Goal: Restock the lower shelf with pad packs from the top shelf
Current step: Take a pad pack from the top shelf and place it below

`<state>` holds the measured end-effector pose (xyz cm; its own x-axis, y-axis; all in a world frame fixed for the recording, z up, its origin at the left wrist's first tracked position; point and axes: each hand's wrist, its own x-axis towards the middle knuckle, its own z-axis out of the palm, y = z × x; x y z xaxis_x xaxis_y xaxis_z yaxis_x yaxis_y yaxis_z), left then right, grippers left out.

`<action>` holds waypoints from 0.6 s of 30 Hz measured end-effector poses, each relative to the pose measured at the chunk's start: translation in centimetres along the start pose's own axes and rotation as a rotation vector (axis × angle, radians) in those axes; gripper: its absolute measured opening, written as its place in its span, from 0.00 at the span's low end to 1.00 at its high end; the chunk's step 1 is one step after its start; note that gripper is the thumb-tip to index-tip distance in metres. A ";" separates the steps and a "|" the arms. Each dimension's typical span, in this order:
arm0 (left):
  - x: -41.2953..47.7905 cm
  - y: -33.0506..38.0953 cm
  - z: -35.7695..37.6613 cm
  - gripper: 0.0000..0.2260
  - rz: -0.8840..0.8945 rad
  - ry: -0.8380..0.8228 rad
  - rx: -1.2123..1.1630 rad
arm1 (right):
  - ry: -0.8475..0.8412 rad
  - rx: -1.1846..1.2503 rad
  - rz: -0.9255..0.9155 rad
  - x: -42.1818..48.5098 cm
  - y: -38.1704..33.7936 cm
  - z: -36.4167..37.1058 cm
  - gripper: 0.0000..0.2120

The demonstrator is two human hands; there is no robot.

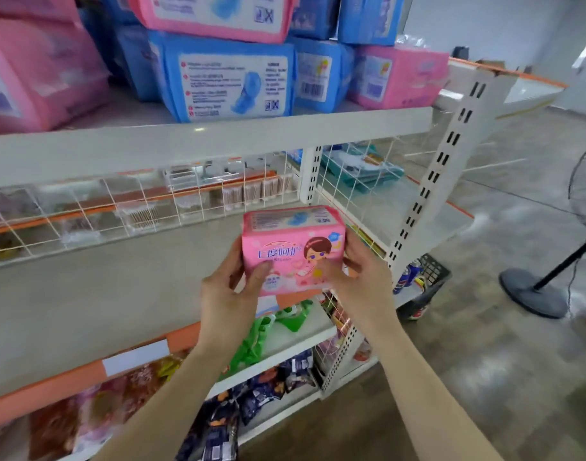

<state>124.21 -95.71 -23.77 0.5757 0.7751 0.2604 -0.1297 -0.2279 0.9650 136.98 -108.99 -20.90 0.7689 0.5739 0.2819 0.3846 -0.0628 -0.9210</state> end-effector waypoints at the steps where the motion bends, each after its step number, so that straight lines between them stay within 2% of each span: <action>1: 1.3 -0.5 -0.2 0.21 0.008 -0.017 0.008 | 0.000 -0.001 0.012 1.3 0.4 0.3 0.26; 10: 10.0 -5.0 -0.3 0.29 0.060 -0.122 0.171 | 0.068 0.006 0.102 9.2 5.6 3.0 0.24; 14: 11.1 -7.2 0.4 0.26 0.059 -0.089 0.191 | 0.057 0.067 0.124 10.5 7.2 4.0 0.27; 18: 11.7 -9.0 1.6 0.21 0.016 -0.091 0.270 | 0.067 0.021 0.118 11.8 9.0 4.3 0.24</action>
<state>133.36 -85.53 -29.49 0.6469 0.7167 0.2604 0.0734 -0.3984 0.9142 147.29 -99.33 -26.98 0.8409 0.5075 0.1879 0.2792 -0.1094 -0.9540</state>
